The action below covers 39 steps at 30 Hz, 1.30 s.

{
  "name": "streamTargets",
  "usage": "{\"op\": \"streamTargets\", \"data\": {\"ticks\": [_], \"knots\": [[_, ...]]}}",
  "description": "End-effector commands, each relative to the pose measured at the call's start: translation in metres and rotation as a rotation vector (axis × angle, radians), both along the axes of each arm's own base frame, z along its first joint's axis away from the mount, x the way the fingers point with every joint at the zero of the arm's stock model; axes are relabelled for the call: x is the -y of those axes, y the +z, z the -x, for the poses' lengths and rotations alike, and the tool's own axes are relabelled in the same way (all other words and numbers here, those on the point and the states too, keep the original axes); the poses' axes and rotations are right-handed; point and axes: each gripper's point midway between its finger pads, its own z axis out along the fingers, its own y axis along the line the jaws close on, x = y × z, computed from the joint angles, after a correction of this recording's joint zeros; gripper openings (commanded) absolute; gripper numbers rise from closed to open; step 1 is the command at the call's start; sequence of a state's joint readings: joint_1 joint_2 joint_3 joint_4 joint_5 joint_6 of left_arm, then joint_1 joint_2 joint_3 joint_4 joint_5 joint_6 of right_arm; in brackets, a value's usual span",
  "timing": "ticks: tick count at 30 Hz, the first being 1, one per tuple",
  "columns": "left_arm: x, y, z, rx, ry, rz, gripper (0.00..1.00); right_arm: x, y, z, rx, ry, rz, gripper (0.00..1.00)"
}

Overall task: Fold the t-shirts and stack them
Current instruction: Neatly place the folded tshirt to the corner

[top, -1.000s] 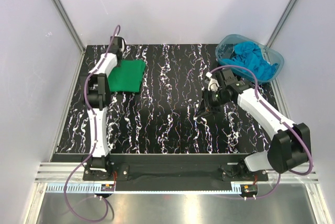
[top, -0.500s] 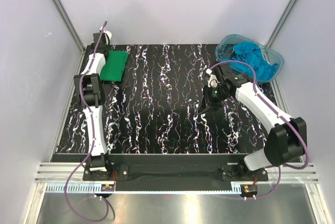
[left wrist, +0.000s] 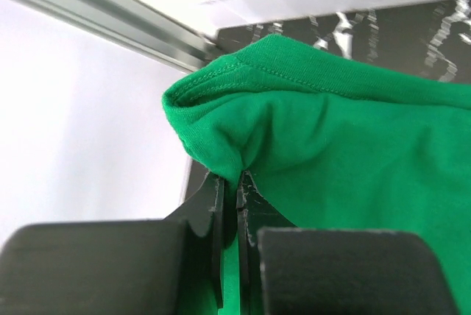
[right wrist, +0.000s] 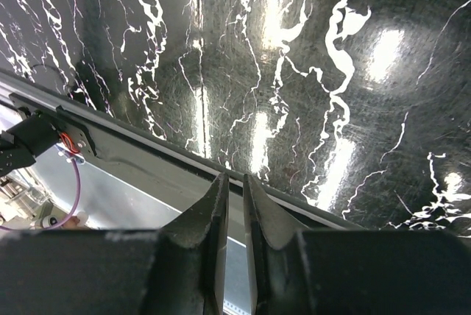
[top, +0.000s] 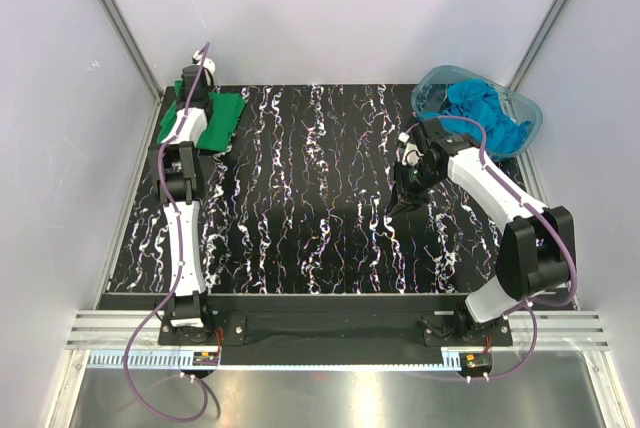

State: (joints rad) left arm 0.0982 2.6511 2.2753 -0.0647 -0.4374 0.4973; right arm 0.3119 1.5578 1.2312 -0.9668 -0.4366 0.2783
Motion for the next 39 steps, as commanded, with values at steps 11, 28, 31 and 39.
{"op": "streamTargets", "data": {"ticks": [11,28,31,39], "knots": [[-0.028,0.051,-0.011,0.201,0.100,-0.092,0.00,0.005,0.009,-0.024,0.044,-0.001,-0.001,0.19],[0.004,0.150,0.025,0.338,0.188,-0.045,0.91,0.016,0.025,-0.021,0.090,-0.050,0.001,0.18],[0.039,0.204,0.055,0.404,0.163,0.067,0.91,0.018,0.038,-0.016,0.135,-0.074,-0.009,0.18],[0.148,0.220,0.165,0.350,0.013,0.652,0.99,0.022,0.076,0.012,0.296,-0.127,-0.090,0.18]]}}
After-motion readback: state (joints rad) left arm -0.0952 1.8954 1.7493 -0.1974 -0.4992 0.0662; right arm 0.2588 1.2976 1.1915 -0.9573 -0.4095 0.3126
